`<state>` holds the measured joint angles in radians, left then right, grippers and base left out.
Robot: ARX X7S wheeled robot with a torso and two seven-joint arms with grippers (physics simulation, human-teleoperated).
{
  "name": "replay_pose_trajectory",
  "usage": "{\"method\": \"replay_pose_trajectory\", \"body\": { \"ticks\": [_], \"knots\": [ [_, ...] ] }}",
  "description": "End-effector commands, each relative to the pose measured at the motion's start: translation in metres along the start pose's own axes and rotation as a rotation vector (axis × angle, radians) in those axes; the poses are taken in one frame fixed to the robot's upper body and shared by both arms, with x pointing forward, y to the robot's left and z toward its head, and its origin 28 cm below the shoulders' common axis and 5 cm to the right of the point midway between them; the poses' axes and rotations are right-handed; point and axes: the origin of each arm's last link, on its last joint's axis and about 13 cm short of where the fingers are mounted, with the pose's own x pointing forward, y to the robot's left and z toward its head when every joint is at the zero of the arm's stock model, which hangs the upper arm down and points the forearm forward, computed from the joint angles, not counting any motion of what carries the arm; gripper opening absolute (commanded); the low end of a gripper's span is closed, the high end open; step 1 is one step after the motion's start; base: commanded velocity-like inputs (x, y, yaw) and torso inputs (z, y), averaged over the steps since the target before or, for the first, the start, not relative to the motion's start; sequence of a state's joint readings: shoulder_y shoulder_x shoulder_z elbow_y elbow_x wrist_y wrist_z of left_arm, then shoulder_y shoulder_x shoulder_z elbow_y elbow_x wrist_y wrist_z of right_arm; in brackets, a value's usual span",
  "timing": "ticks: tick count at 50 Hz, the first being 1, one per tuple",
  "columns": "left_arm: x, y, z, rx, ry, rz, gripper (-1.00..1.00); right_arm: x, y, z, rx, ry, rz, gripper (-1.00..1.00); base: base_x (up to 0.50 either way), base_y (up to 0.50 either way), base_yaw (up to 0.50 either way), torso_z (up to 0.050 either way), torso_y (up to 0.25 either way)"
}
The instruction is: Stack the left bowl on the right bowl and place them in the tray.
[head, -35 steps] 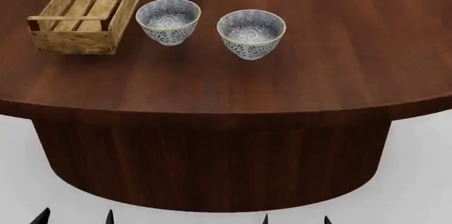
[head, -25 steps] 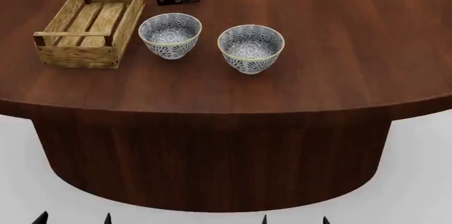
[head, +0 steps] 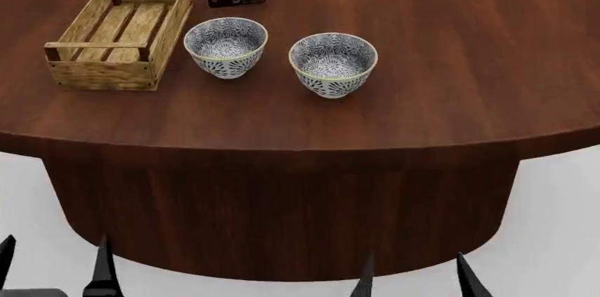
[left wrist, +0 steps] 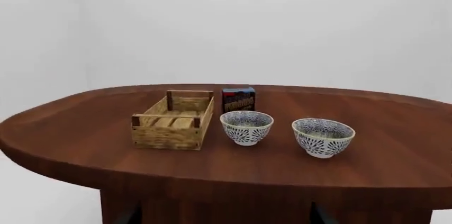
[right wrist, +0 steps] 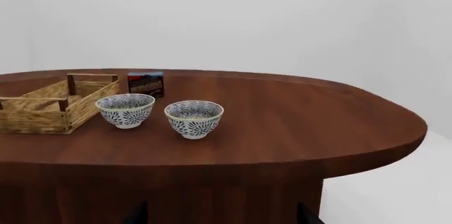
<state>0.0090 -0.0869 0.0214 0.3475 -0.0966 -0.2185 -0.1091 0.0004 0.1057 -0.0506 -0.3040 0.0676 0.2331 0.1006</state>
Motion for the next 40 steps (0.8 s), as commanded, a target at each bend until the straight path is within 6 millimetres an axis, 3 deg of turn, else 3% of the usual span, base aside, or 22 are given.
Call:
{"method": "replay_pose_trajectory", "body": {
  "ticks": [1,12,25,31,40],
  "knots": [
    [0.005,0.001,0.05,-0.009,-0.1,-0.005,1.0,0.001,-0.008,0.052,-0.051,-0.089,-0.016,1.0,0.0,0.0,0.0,0.0,0.0],
    [-0.007,0.006,0.094,-0.017,-0.158,0.014,1.0,-0.009,-0.018,0.103,-0.109,-0.188,-0.024,1.0,0.0,0.0,0.0,0.0,0.0],
    [-0.04,0.01,0.139,-0.032,-0.264,0.112,1.0,-0.025,-0.021,0.134,-0.148,-0.225,-0.094,1.0,0.0,0.0,0.0,0.0,0.0],
    [-0.052,0.013,0.152,-0.047,-0.292,0.162,1.0,-0.04,-0.019,0.157,-0.162,-0.269,-0.113,1.0,0.0,0.0,0.0,0.0,0.0],
    [-0.061,0.017,0.16,-0.048,-0.289,0.19,1.0,-0.044,-0.017,0.164,-0.18,-0.265,-0.145,1.0,0.0,0.0,0.0,0.0,0.0]
  ]
}}
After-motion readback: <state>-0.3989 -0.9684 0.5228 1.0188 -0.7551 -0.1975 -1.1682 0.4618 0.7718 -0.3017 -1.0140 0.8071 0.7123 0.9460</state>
